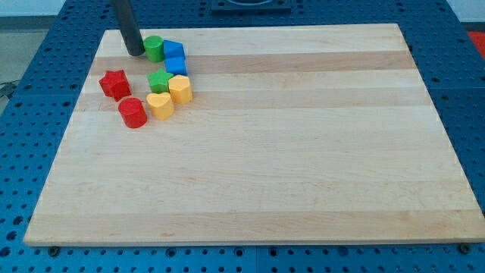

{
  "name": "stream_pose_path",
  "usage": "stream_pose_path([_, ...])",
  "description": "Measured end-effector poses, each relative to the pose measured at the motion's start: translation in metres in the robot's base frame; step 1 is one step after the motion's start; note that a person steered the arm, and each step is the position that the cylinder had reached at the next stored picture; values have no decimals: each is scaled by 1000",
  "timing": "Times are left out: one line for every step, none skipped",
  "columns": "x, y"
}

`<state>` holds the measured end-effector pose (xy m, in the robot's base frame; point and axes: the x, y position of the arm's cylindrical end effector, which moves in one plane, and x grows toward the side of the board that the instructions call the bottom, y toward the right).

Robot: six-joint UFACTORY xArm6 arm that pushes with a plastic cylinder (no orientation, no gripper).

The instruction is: Point your arm above the green circle

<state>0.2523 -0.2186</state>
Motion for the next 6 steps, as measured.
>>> stream_pose_path([12, 22])
stream_pose_path([12, 31])
stream_pose_path([54, 34])
stream_pose_path([55, 26])
stream_pose_path([10, 14])
stream_pose_path([-39, 13])
